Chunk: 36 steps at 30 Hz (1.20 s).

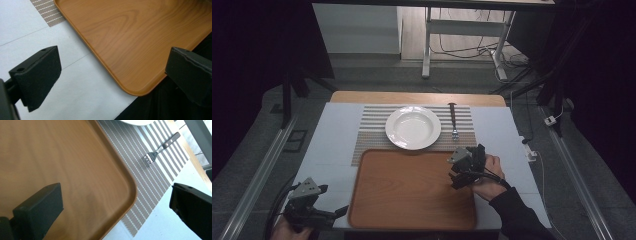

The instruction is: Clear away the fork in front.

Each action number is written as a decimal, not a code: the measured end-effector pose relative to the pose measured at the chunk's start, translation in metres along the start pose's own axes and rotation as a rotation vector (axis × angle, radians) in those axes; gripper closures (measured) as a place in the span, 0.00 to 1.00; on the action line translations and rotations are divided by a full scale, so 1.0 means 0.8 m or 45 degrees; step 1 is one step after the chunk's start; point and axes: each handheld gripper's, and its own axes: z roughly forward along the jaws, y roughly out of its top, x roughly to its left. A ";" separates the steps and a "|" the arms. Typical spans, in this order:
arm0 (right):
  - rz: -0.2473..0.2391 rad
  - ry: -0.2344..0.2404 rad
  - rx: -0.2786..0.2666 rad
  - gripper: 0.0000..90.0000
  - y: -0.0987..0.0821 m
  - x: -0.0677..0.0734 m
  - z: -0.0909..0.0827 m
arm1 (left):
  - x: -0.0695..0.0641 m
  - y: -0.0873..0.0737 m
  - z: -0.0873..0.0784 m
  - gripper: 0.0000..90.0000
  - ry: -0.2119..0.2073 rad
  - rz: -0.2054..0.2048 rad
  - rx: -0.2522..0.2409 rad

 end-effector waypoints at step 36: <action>-0.242 -0.244 0.227 0.03 0.036 -0.079 0.119 | 0.005 0.000 0.001 0.01 -0.024 -0.039 0.002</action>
